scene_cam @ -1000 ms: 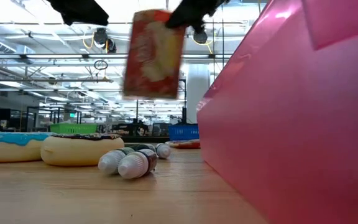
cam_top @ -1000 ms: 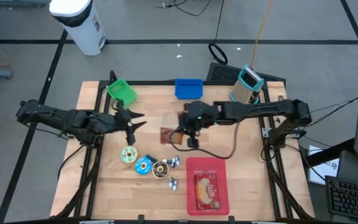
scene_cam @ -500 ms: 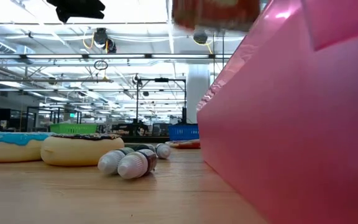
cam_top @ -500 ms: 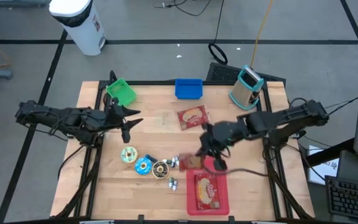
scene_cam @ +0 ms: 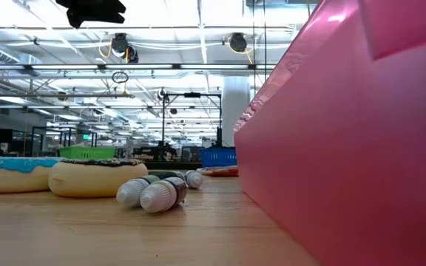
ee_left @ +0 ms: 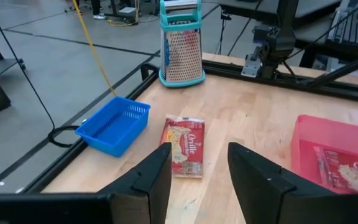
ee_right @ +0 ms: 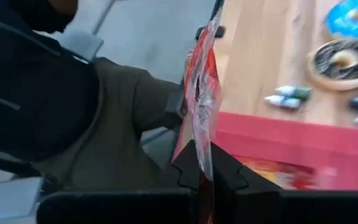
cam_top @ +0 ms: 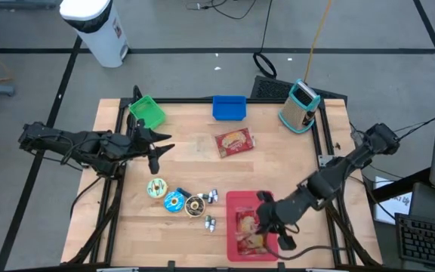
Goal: Pick & Place Food Item
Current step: Stack the bottom red popcorn bag on top of the red popcorn bag in the red bin
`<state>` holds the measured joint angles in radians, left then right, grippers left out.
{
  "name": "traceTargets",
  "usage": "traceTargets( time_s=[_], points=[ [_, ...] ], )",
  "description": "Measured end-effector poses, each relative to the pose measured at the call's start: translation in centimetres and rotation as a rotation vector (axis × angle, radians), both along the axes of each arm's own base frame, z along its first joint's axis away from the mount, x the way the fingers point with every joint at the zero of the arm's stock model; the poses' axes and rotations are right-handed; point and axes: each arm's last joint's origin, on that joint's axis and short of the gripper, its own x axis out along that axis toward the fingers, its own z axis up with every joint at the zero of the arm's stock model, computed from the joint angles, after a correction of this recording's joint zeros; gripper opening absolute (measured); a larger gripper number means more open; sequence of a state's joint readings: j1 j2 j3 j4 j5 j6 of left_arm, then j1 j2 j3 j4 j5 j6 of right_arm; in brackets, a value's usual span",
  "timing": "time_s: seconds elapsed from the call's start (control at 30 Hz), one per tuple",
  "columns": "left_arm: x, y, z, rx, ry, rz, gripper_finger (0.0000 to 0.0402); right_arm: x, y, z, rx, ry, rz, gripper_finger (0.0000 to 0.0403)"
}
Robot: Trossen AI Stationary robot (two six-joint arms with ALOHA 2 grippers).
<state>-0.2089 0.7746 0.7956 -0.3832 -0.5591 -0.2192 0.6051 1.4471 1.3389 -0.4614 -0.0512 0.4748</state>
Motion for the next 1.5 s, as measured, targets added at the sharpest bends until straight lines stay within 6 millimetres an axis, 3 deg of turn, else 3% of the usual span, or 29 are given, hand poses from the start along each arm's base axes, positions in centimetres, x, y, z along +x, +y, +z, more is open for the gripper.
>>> traceTargets(
  time_s=[0.3,0.63,0.97,1.5],
  points=[
    [0.0,0.0,0.0,0.05,0.021,-0.016,0.0159,-0.3,0.5,-5.3,0.062,-0.022,-0.008,0.0],
    [0.0,0.0,0.0,0.048,0.022,-0.024,0.0159,-0.7,-0.6,-8.0,-0.011,0.031,-0.013,0.0],
    [0.0,0.0,0.0,0.049,0.022,-0.026,0.0159,-0.3,-1.6,-8.5,-0.049,0.036,-0.024,0.0017],
    [0.0,0.0,0.0,0.049,0.022,-0.026,0.0159,-0.2,-2.3,-8.9,-0.208,-0.008,-0.006,0.0143]
  ],
)
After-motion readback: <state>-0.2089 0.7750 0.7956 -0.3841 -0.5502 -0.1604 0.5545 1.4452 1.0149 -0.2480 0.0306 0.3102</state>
